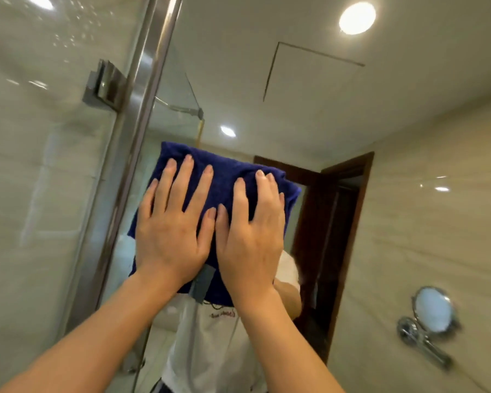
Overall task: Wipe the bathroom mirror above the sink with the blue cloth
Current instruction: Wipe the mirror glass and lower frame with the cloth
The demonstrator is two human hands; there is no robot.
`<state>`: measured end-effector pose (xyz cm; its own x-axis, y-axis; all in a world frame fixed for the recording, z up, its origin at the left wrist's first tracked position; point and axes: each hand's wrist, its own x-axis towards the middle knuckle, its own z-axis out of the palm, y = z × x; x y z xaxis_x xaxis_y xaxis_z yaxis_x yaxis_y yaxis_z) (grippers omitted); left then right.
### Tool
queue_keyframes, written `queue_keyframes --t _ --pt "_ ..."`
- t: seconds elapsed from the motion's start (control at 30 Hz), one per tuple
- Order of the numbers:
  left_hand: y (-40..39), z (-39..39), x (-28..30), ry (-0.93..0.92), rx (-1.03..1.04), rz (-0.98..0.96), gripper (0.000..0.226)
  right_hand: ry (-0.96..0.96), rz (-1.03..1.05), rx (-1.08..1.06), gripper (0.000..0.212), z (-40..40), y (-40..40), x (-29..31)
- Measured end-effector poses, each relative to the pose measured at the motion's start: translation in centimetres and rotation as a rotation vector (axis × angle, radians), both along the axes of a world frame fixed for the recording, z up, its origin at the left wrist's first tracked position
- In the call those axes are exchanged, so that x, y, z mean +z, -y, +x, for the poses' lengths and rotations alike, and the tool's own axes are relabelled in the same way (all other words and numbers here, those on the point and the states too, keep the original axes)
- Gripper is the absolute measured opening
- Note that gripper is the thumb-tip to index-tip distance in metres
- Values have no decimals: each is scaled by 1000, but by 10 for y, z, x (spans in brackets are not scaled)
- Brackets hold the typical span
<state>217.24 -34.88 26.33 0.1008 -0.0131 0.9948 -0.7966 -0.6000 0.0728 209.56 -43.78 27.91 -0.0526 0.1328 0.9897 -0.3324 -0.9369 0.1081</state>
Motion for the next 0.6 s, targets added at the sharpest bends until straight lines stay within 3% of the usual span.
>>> queue_keyframes --t 0.17,0.4,0.6 --pt "-16 10 -44 -57 36 20 57 -62 -35 -43 37 18 -17 -43" --pt "-15 22 25 -85 54 -88 56 -9 -61 -29 37 35 -30 44" --pt "-13 21 14 -40 41 -98 55 23 -6 57 40 30 -24 24"
